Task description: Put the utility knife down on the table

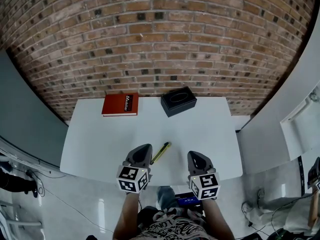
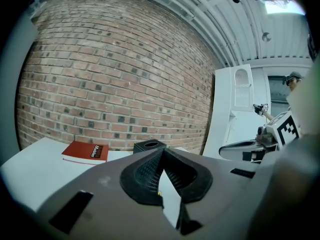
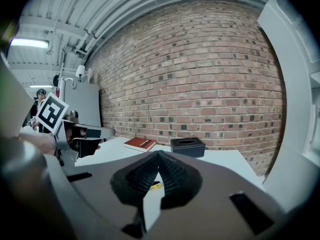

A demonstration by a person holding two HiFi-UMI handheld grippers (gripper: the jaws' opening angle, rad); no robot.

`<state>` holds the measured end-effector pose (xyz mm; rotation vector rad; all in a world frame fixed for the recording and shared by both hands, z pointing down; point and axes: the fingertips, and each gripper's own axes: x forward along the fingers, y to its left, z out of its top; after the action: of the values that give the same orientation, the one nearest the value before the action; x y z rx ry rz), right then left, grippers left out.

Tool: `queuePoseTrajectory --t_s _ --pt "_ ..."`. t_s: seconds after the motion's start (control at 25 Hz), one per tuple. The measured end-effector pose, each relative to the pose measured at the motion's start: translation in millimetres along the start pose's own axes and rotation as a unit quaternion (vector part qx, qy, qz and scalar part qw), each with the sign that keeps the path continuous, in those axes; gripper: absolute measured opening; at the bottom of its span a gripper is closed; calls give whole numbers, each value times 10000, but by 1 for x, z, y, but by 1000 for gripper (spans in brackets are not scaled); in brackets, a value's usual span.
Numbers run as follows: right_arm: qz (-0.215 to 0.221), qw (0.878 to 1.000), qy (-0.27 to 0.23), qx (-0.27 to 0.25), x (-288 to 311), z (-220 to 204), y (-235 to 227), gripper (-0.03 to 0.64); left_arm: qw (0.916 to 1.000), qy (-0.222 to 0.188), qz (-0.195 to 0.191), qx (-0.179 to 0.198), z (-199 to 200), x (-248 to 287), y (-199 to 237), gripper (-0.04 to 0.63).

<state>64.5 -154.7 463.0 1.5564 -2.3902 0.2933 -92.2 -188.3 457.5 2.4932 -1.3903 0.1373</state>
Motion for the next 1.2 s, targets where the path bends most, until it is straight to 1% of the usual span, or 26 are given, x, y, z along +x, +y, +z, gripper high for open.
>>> queuePoseTrajectory --t_s 0.44,1.2 --pt "-3 10000 50 -59 1 -1 -3 0 10000 -21 37 -29 1 1 3 15" --pt "-13 9999 104 0 3 -7 -11 0 9999 111 42 -23 -7 10 2 15"
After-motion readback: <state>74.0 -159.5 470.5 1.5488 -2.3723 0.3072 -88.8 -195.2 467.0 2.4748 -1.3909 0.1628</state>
